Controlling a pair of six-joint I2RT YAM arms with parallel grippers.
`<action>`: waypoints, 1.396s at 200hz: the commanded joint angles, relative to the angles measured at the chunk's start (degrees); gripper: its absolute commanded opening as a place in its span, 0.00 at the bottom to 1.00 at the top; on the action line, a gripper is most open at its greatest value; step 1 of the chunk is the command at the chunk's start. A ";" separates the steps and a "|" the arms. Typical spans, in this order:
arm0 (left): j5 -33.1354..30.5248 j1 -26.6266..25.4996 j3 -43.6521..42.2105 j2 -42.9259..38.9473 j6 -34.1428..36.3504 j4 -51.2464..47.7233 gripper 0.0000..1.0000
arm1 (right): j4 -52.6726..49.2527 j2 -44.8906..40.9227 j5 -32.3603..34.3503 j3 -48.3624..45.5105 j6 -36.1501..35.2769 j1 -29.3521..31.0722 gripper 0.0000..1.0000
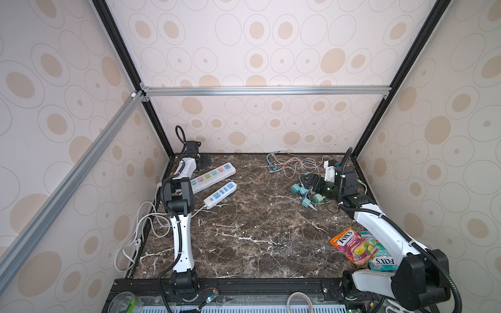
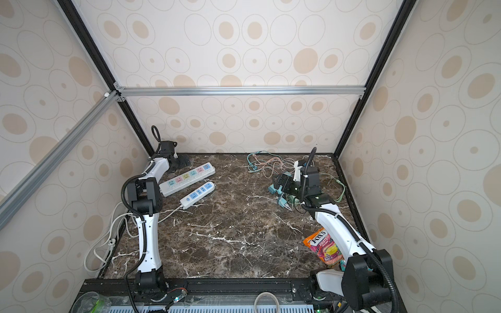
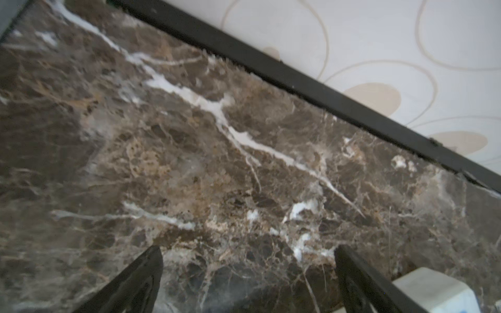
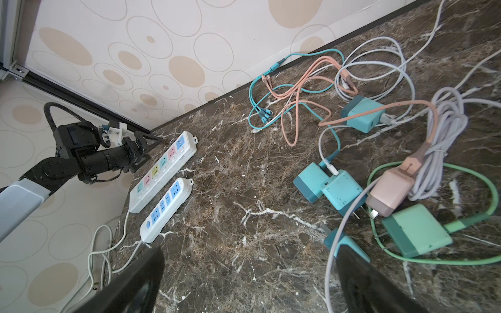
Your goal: Insert the plug
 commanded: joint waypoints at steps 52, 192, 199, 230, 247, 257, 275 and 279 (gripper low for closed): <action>8.01 -0.37 -18.82 -10.13 1.89 3.78 0.98 | -0.02 1.60 1.35 2.27 -0.75 0.66 1.00; 9.07 -13.82 -52.23 -28.78 -8.53 21.76 0.98 | 0.69 1.85 -1.92 2.20 -1.78 1.45 1.00; 9.25 -15.61 -52.99 -29.09 -9.09 22.47 0.98 | 1.55 1.95 -2.41 1.96 -1.82 1.53 1.00; 6.66 -23.82 -54.02 -29.03 -10.14 21.60 0.98 | 3.54 2.80 -2.29 1.56 -1.72 1.89 1.00; 5.60 -27.64 -54.61 -28.94 -10.76 21.51 0.99 | 3.59 3.48 -2.09 1.74 -1.52 1.98 1.00; 5.22 -29.67 -54.88 -28.94 -10.81 21.60 0.98 | 3.71 3.80 -2.09 1.83 -1.38 1.98 1.00; 4.05 -33.33 -54.09 -28.35 -9.76 20.70 0.98 | 4.22 4.39 -2.11 1.74 -1.17 2.07 1.00; 3.81 -34.15 -53.74 -28.13 -9.33 20.44 0.98 | 4.32 4.41 -2.11 1.74 -1.15 2.11 1.00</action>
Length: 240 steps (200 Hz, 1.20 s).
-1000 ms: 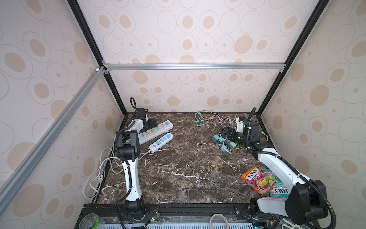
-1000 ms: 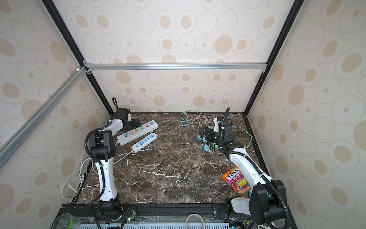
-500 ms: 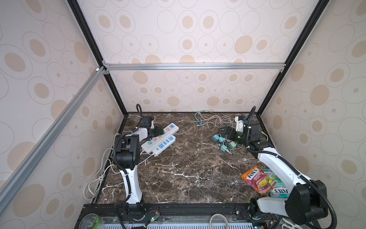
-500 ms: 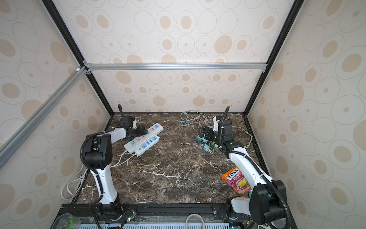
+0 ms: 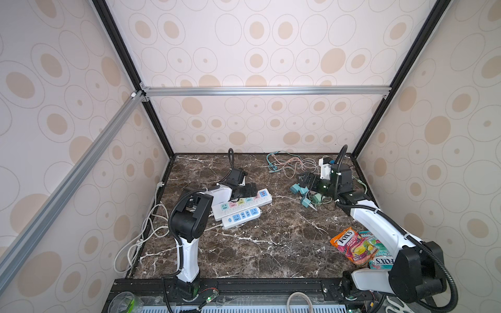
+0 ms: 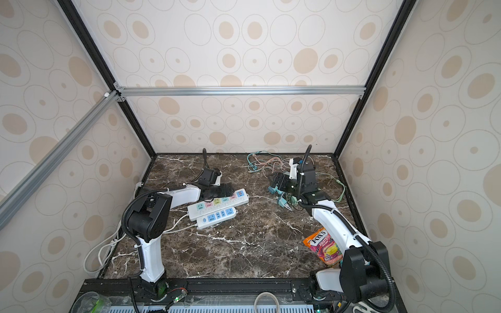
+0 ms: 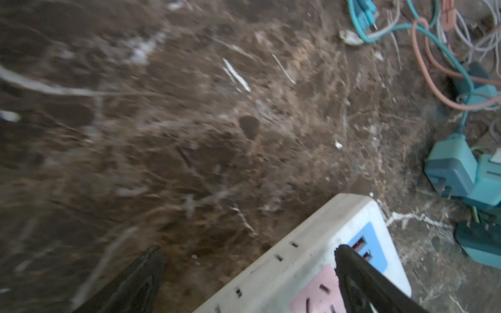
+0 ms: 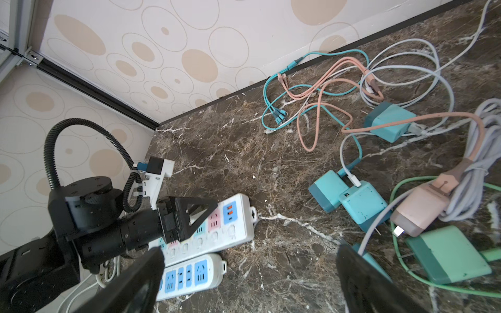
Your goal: Insert the plug
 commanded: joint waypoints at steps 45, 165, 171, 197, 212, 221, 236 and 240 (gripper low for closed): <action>-4.83 -12.51 4.84 4.42 6.45 -11.08 0.98 | 2.19 1.39 1.00 -0.39 0.72 0.63 1.00; -18.34 -15.49 6.29 -8.38 9.22 -13.82 0.98 | -1.41 3.93 2.31 0.28 -0.52 1.44 1.00; -19.66 -15.14 5.73 -9.16 8.57 -13.83 0.98 | -1.60 4.58 1.83 0.45 -0.68 1.65 1.00; -24.14 -13.39 2.35 -13.02 5.48 -14.00 0.98 | -3.98 7.16 1.48 2.40 -0.79 2.81 1.00; -26.34 -12.43 -0.53 -15.88 3.26 -13.56 0.98 | -5.60 8.33 1.95 3.50 -1.04 4.24 1.00; -27.28 -11.82 -2.62 -17.92 1.76 -13.09 0.98 | -6.75 8.75 2.37 3.91 -0.93 4.89 1.00; -28.82 -10.96 -6.40 -21.44 -1.00 -12.29 0.98 | -7.91 8.91 3.03 3.83 -0.93 5.52 1.00; -29.22 -10.71 -7.58 -22.37 -1.88 -12.20 0.98 | -8.15 8.90 3.21 3.67 -0.79 5.63 1.00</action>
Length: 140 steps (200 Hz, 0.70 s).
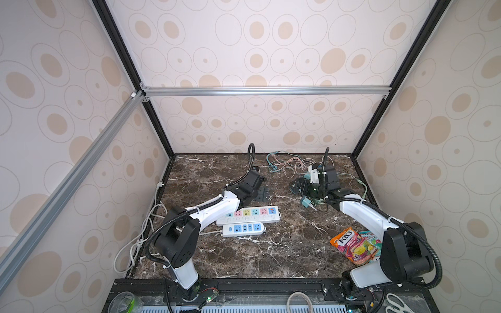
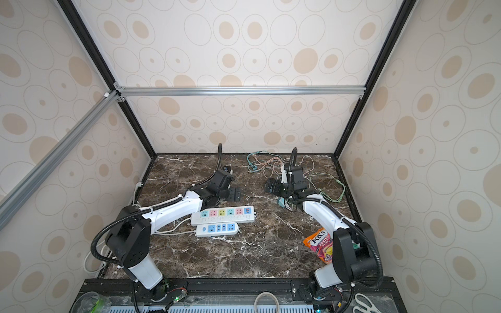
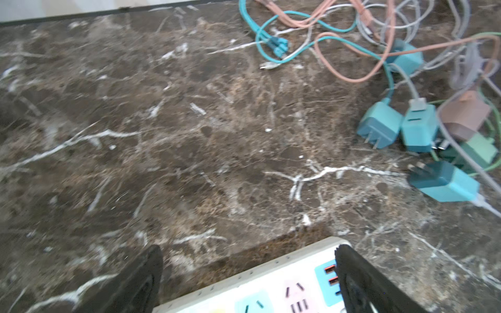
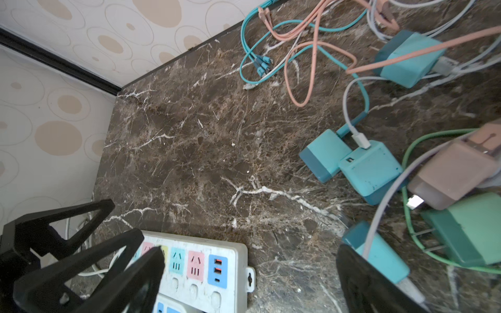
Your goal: Insert the plug
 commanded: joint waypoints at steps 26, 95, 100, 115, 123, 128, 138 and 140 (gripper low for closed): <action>-6.39 2.32 -10.69 -10.13 -12.42 -1.30 0.98 | -3.74 -0.18 1.62 -0.03 0.21 1.86 1.00; -4.41 5.83 -24.68 -18.06 -23.92 -1.78 0.98 | -1.61 0.51 2.04 -0.71 1.49 2.74 1.00; -3.63 6.26 -25.36 -18.23 -24.09 -1.28 0.98 | -1.57 0.75 1.96 -0.53 1.51 2.82 1.00; 1.10 7.86 -27.11 -18.26 -23.69 1.83 0.98 | -1.51 1.49 1.78 -0.17 1.55 3.09 1.00; 3.28 8.58 -27.61 -17.78 -23.84 2.81 0.98 | -1.30 1.77 1.68 -0.05 1.69 3.24 1.00; 4.00 8.86 -27.74 -17.57 -24.22 3.15 0.98 | -0.99 1.98 1.46 -0.05 1.73 3.34 1.00; 3.64 9.02 -27.67 -17.15 -25.02 2.62 0.98 | -0.66 2.21 1.10 0.01 1.66 3.65 1.00; 3.37 9.02 -27.68 -17.18 -25.28 2.37 0.98 | -0.66 2.26 1.06 0.04 1.65 3.69 1.00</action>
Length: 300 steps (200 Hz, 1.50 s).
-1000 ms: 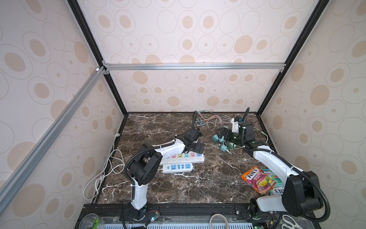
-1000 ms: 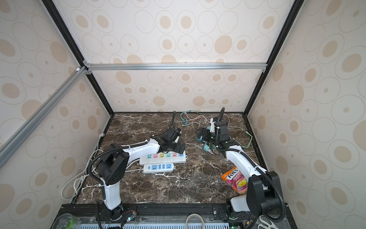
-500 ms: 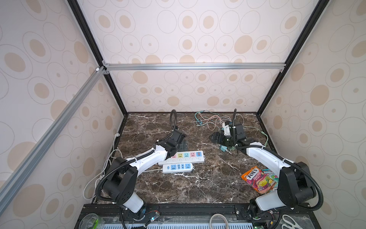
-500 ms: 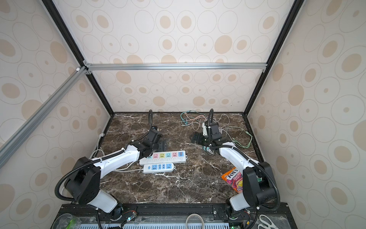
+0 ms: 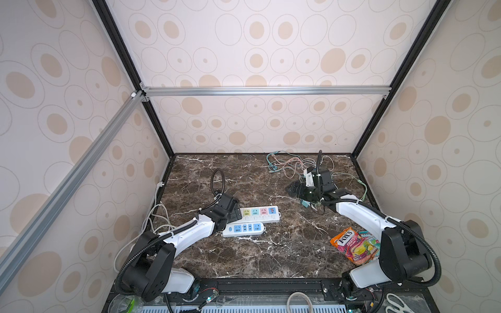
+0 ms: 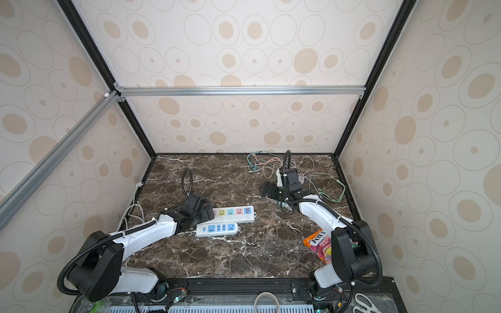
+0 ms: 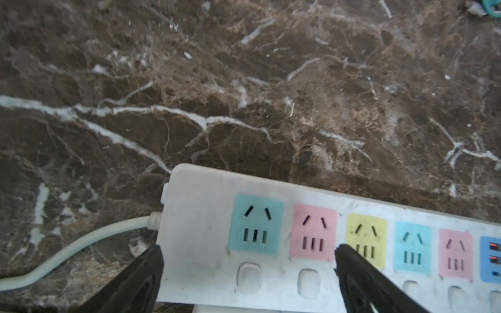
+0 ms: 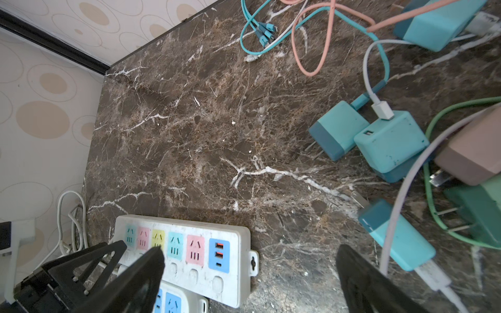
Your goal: Insert the plug
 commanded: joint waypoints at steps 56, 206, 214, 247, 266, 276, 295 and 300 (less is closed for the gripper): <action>0.32 3.67 -3.53 -2.62 -7.47 0.87 0.98 | 0.66 1.80 0.61 0.92 -1.48 2.55 1.00; 14.74 0.01 -1.55 5.15 -3.90 14.69 0.98 | 3.14 3.22 1.32 1.36 -1.30 4.50 1.00; 14.59 -0.63 -0.97 5.73 -3.80 14.79 0.98 | 3.13 3.21 1.41 1.30 -1.40 4.59 1.00; 12.61 -2.09 1.48 7.13 -1.79 12.58 0.98 | 2.98 3.39 1.50 1.51 -1.50 4.82 1.00; 8.84 -2.63 2.65 5.86 -0.81 8.53 0.98 | 2.74 3.39 1.50 1.62 -1.71 4.86 1.00; 7.50 -2.86 2.47 4.69 -0.26 7.05 0.98 | 2.69 3.43 1.59 1.60 -1.81 4.84 1.00; 7.63 -3.00 1.37 2.89 0.62 5.84 0.98 | 2.69 3.39 1.76 1.58 -2.09 4.95 1.00; 7.97 -3.11 0.98 2.67 1.01 5.75 0.98 | 2.75 3.48 1.81 1.63 -2.08 5.01 1.00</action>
